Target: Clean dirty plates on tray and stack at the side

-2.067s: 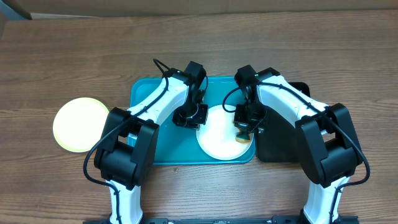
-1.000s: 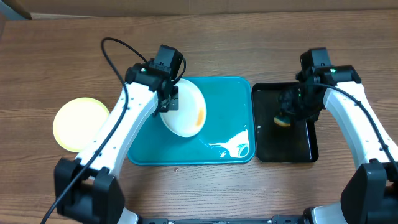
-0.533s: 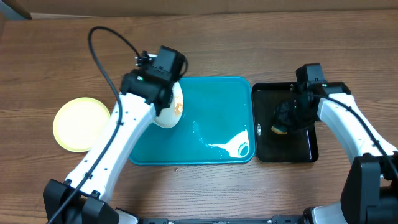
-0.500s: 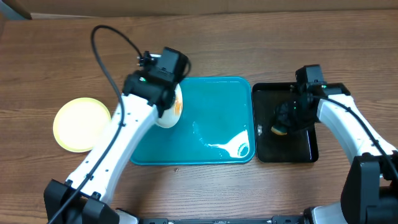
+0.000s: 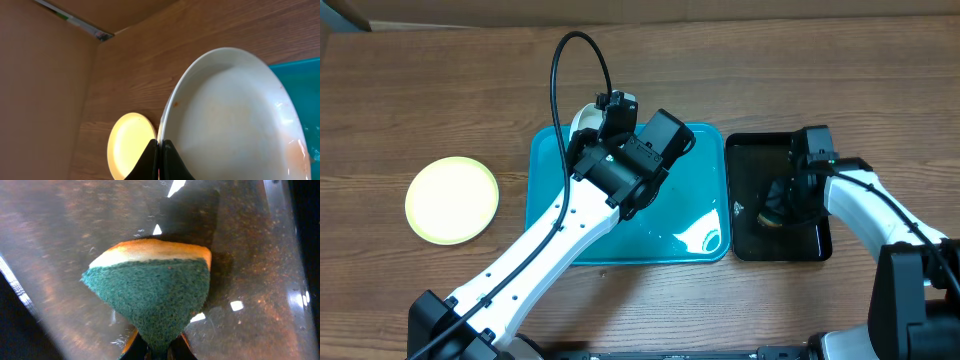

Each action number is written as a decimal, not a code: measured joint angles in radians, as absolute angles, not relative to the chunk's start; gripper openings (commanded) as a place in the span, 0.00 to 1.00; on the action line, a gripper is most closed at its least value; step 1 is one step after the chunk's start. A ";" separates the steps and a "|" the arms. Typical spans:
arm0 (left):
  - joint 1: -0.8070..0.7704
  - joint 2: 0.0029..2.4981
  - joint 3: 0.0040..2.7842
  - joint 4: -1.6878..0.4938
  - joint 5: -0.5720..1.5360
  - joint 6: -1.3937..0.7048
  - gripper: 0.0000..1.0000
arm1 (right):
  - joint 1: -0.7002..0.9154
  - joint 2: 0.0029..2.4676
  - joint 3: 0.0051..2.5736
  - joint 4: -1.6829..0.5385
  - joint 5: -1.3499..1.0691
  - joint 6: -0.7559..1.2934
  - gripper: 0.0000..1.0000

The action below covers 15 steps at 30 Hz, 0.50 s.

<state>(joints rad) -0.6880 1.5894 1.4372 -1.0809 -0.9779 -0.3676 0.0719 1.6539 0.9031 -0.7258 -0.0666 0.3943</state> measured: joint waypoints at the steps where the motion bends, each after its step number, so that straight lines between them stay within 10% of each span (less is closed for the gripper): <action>1: -0.688 1.589 1.437 -1.082 -0.980 -0.368 0.04 | 0.072 1.654 0.883 -0.700 -0.060 0.404 0.04; 15: -0.688 1.589 1.437 -1.148 -0.994 -0.368 0.04 | 0.066 1.654 0.917 -0.813 -0.187 0.358 0.06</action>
<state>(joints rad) -0.6880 1.5894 1.4372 -1.1477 -0.9936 -0.3679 0.0662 1.6535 0.9173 -0.8135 -0.1867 0.3576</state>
